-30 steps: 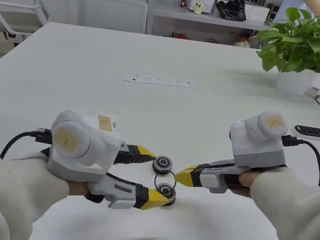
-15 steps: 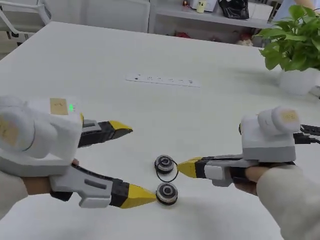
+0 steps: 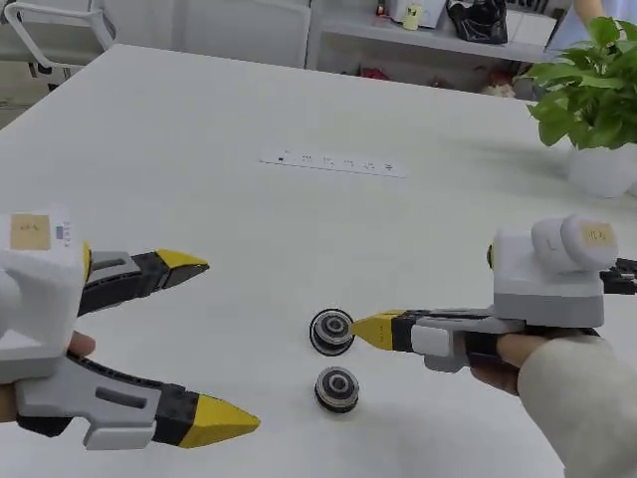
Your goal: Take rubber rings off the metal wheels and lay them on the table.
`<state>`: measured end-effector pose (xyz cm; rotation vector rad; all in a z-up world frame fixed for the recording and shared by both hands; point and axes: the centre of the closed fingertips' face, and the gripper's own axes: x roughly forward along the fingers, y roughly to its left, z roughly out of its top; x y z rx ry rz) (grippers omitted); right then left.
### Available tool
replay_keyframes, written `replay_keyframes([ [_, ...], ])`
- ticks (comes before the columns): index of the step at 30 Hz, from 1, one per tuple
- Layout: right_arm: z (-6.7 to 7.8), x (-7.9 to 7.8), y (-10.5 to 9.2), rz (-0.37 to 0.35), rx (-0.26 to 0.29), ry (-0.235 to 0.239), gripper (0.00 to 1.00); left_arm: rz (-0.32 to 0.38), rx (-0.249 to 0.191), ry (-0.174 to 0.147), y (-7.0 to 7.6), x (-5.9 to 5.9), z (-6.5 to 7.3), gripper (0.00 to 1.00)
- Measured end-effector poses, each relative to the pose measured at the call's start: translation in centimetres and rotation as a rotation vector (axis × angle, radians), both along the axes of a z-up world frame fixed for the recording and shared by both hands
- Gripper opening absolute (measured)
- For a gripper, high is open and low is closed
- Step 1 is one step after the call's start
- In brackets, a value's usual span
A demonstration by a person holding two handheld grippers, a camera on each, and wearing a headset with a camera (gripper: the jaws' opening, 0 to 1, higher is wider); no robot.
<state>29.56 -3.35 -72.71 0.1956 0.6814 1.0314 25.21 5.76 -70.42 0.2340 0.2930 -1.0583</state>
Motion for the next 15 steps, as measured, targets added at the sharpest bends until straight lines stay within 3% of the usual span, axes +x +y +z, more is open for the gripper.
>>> replay_keyframes([
  [6, 0.0, -0.1, 0.2, 0.008, 0.001, 0.003, 0.00, 0.041, -0.027, 0.037, 1.5, -0.4, -1.0, 0.99],
  [15, 0.0, -0.5, 1.0, 0.022, 0.011, 0.017, 0.00, 0.015, 0.009, 0.067, 1.4, -1.0, -2.5, 1.00],
])
